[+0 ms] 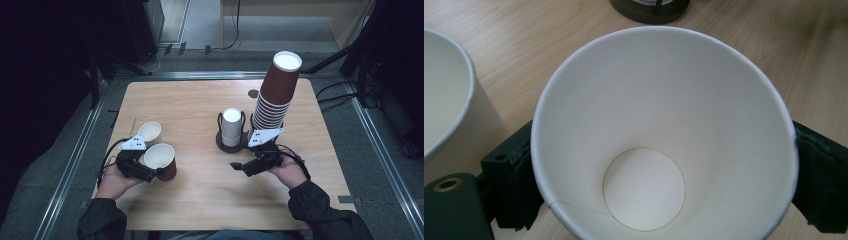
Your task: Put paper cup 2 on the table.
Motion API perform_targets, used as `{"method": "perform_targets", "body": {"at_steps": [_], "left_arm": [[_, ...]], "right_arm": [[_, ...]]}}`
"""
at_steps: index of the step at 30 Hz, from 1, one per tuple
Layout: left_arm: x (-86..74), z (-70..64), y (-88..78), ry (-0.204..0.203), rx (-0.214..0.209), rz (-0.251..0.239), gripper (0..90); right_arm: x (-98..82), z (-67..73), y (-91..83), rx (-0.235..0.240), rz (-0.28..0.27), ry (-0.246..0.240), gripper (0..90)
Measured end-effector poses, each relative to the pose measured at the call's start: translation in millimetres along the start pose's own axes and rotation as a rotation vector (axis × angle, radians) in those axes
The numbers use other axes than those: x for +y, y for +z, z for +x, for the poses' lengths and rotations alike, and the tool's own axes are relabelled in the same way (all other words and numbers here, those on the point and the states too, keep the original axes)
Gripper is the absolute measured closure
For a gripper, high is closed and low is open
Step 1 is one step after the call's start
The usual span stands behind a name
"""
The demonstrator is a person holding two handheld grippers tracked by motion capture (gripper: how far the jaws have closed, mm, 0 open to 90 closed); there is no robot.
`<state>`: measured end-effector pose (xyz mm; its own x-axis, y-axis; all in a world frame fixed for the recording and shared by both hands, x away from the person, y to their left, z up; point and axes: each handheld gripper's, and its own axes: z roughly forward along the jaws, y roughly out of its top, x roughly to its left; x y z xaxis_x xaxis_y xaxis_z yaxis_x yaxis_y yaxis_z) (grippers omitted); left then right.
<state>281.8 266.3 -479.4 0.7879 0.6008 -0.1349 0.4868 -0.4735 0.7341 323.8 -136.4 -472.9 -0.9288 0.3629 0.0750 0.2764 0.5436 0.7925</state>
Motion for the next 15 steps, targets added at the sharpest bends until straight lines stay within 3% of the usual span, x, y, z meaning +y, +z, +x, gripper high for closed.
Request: {"method": "perform_targets", "body": {"at_steps": [3,10,15], "left_arm": [[1.7,-1.2,1.1,-0.005,0.005,0.001,3.0],[1.1,-4.9,3.4,0.039,0.014,0.036,0.0],[2.2,-3.0,0.5,0.016,-0.006,0.026,0.0]], "right_arm": [[-0.1,-0.1,0.2,0.011,0.007,0.004,22.7],[0.2,0.2,0.9,0.028,0.018,0.011,22.7],[0.4,0.6,1.3,0.025,0.024,0.003,22.6]]}}
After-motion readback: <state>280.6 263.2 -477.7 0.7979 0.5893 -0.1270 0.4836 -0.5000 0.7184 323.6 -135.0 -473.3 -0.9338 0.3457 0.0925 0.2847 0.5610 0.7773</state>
